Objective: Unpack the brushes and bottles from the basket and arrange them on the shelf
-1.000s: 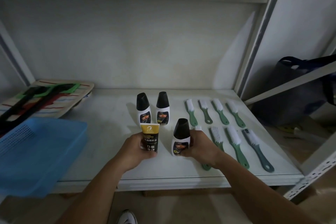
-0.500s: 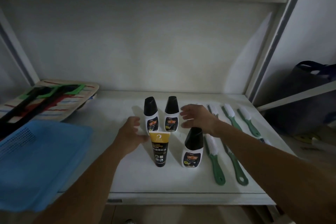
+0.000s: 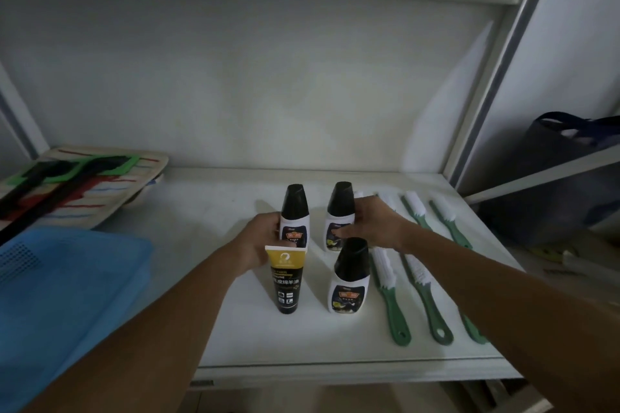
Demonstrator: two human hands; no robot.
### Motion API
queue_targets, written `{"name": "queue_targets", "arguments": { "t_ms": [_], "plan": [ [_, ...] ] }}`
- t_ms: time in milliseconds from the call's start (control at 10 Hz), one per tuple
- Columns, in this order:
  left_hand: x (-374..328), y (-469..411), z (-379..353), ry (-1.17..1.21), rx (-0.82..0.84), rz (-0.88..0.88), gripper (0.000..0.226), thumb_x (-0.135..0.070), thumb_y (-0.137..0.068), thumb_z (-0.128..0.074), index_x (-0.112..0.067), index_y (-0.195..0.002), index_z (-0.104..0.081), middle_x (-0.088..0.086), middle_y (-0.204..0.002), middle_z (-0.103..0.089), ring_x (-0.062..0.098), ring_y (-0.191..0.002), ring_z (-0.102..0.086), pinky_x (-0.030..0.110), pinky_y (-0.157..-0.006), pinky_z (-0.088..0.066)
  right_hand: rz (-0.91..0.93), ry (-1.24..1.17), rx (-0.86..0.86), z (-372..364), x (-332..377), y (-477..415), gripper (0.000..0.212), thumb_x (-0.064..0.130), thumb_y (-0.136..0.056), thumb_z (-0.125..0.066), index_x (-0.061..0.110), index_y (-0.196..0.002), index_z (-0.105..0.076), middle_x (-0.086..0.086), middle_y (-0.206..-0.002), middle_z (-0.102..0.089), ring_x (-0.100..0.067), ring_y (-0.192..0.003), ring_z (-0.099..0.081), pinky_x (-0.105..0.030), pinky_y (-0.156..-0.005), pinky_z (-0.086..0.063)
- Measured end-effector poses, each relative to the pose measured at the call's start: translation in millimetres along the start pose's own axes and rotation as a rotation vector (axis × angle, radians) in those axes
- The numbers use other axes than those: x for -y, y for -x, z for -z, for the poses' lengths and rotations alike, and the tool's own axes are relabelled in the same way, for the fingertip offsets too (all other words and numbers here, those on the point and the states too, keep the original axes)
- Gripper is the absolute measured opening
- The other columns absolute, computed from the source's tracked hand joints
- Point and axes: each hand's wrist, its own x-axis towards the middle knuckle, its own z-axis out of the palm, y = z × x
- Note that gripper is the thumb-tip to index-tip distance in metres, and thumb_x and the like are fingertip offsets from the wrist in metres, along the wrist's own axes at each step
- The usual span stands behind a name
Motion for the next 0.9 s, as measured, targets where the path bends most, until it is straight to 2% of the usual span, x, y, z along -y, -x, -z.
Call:
{"name": "queue_targets", "arguments": {
  "t_ms": [100,200,300,400,500,600,700,800,900],
  "plan": [
    [-2.3,0.5,-5.2,-0.025,0.011,-0.004,0.035,0.022,-0.077,-0.063,-0.007,-0.096,-0.065,0.004,-0.082,-0.074,0.013,-0.073,-0.072,0.02,-0.062,-0.056,-0.011,0.007,0.0,4.7,-6.1,8.0,0.037,0.011,-0.08,-0.079,0.013,-0.116,-0.071,0.0,-0.104,-0.078,-0.02,-0.096,-0.074,-0.04,-0.089,-0.059],
    [-2.9,1.8,-4.6,-0.07,0.011,-0.016,0.034,0.018,-0.077,-0.066,-0.006,-0.102,-0.063,0.011,-0.093,-0.071,0.019,-0.083,-0.071,0.028,-0.074,-0.058,-0.017,-0.013,-0.022,1.1,-6.2,8.9,0.037,0.008,-0.081,-0.078,0.011,-0.117,-0.07,0.0,-0.108,-0.076,-0.01,-0.097,-0.072,-0.027,-0.086,-0.055],
    [-4.6,3.7,-1.7,-0.04,0.006,0.016,0.031,0.015,-0.082,-0.061,0.003,-0.111,-0.059,0.015,-0.097,-0.067,0.024,-0.086,-0.067,0.029,-0.074,-0.055,-0.009,-0.017,-0.005,-1.0,-5.2,6.1,0.037,0.008,-0.08,-0.078,0.011,-0.116,-0.071,0.0,-0.107,-0.077,-0.011,-0.096,-0.072,-0.024,-0.082,-0.054],
    [-7.1,7.3,-2.9,0.098,0.003,0.072,0.019,0.011,-0.091,-0.051,0.003,-0.107,-0.057,0.014,-0.088,-0.065,0.018,-0.072,-0.067,0.022,-0.059,-0.056,-0.006,-0.028,-0.005,-1.5,-7.1,4.1,0.038,0.007,-0.08,-0.078,0.011,-0.116,-0.07,0.0,-0.108,-0.076,-0.012,-0.098,-0.072,-0.026,-0.085,-0.052],
    [-5.1,6.4,-2.1,0.109,0.012,0.074,0.022,0.013,-0.087,-0.054,0.0,-0.104,-0.058,0.012,-0.087,-0.066,0.017,-0.072,-0.067,0.02,-0.057,-0.055,-0.004,-0.022,-0.014,-4.3,-6.5,3.7,0.039,0.01,-0.078,-0.08,0.013,-0.115,-0.07,0.0,-0.108,-0.077,-0.014,-0.101,-0.072,-0.035,-0.094,-0.053],
    [-6.5,7.5,-3.6,0.139,0.005,0.071,0.017,0.011,-0.088,-0.054,-0.002,-0.098,-0.059,0.012,-0.084,-0.066,0.016,-0.069,-0.066,0.02,-0.055,-0.054,0.004,-0.029,-0.021,-6.5,-9.9,0.6,0.038,0.012,-0.076,-0.081,0.015,-0.112,-0.072,0.001,-0.105,-0.077,-0.015,-0.099,-0.073,-0.039,-0.095,-0.054],
    [-9.4,8.3,-7.2,0.271,-0.004,0.143,0.014,-0.007,-0.096,-0.048,-0.004,-0.092,-0.061,0.012,-0.081,-0.064,0.017,-0.064,-0.065,0.021,-0.052,-0.054,-0.002,-0.022,-0.031,-8.0,-9.0,1.3,0.036,0.013,-0.076,-0.081,0.017,-0.111,-0.072,0.001,-0.104,-0.077,-0.016,-0.098,-0.072,-0.039,-0.095,-0.054],
    [-7.0,7.2,-7.4,0.343,-0.018,0.189,0.022,-0.018,-0.098,-0.045,-0.003,-0.099,-0.061,0.014,-0.087,-0.065,0.022,-0.073,-0.064,0.026,-0.06,-0.054,-0.003,-0.031,0.029,-5.3,-6.0,5.9,0.042,0.004,-0.077,-0.079,0.013,-0.117,-0.068,-0.002,-0.108,-0.076,-0.018,-0.101,-0.072,-0.038,-0.093,-0.055],
    [0.3,13.3,2.8,0.137,-0.161,0.096,0.028,0.004,-0.09,-0.053,-0.004,-0.115,-0.06,0.015,-0.112,-0.066,0.026,-0.103,-0.062,0.033,-0.085,-0.049,-0.025,-0.088,-0.006,8.9,-8.4,17.9,0.064,-0.011,-0.077,-0.074,0.005,-0.136,-0.055,-0.009,-0.129,-0.066,-0.024,-0.118,-0.064,-0.034,-0.095,-0.054]
  ]
}}
